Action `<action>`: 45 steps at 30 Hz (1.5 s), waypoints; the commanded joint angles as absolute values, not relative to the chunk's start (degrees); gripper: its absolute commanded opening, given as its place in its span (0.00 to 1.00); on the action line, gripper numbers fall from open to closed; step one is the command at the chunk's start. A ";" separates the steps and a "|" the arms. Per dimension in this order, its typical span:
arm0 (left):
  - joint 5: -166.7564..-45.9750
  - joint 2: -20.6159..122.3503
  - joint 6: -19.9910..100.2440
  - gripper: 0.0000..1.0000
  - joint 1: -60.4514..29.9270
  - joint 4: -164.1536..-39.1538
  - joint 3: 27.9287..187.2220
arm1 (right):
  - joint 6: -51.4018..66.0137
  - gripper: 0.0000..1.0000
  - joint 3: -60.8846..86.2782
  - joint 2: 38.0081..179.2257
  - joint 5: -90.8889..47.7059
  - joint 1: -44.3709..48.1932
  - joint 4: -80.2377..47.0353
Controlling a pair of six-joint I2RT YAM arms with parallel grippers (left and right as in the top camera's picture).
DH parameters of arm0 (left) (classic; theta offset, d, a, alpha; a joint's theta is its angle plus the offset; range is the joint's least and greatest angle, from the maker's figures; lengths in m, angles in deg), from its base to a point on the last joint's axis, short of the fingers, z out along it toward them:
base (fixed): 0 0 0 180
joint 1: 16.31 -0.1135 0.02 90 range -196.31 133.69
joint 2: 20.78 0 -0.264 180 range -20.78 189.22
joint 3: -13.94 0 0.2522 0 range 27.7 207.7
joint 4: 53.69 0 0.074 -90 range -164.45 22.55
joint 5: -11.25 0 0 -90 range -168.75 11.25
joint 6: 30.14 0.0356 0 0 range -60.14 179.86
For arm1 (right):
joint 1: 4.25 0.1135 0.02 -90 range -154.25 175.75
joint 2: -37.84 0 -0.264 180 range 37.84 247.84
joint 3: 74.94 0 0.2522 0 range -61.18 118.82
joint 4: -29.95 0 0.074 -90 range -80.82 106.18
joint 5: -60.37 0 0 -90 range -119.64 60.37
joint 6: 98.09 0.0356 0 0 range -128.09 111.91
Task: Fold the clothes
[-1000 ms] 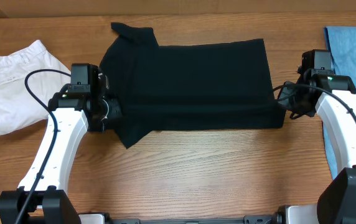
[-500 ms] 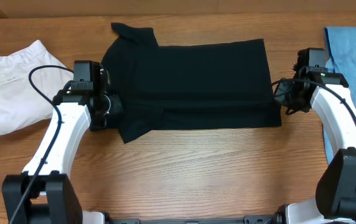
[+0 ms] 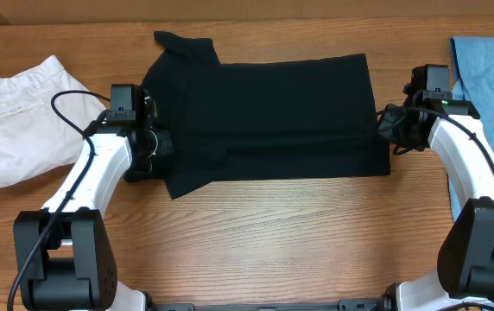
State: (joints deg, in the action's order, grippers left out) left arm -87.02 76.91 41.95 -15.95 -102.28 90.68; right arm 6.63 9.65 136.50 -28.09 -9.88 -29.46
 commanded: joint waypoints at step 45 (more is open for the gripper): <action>-88.03 77.37 41.34 0.60 -16.28 -119.17 89.43 | 6.50 0.57 9.54 141.17 -26.06 -10.32 -29.57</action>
